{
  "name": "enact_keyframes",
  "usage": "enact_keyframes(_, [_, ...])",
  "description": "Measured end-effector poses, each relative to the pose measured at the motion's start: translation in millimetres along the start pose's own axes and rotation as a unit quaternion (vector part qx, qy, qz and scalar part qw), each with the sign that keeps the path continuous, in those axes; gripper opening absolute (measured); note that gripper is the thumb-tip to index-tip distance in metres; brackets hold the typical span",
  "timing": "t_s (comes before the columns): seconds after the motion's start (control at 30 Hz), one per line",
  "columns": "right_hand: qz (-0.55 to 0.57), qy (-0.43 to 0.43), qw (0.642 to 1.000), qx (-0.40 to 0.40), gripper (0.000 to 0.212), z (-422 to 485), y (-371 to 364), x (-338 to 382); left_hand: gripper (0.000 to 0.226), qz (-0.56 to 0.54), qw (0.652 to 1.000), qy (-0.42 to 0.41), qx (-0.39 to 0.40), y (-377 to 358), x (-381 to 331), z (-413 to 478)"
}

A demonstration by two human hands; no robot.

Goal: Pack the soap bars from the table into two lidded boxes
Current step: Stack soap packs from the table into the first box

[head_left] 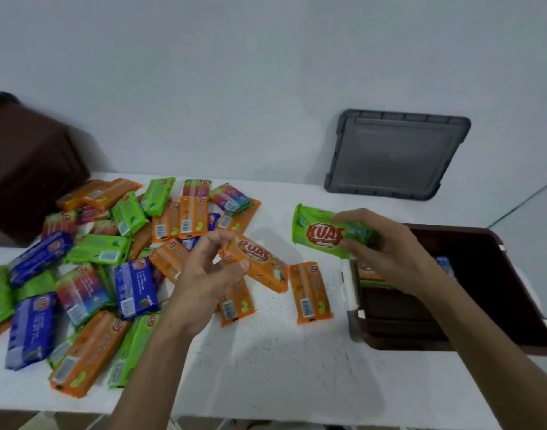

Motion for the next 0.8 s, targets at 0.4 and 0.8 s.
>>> enact_keyframes(0.4, [0.105,-0.065,0.981,-0.149,0.017,-62,94,-58,0.060,-0.034,0.998,-0.024,0.038,-98,27,30])
enact_keyframes(0.8, [0.178,-0.189,0.965,0.040,0.043,-55,73,-159,0.076,-0.080,0.996,-0.002,-0.044,-155,66,48])
Point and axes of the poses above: each hand's wrist, its own z-axis towards the middle knuckle, its own y-axis out of the back of the hand, x = y × z, the point moved 7 cm from there along z, towards the middle knuckle, and after that the axes turned 3 degrees about x, right-handed, at the moved point
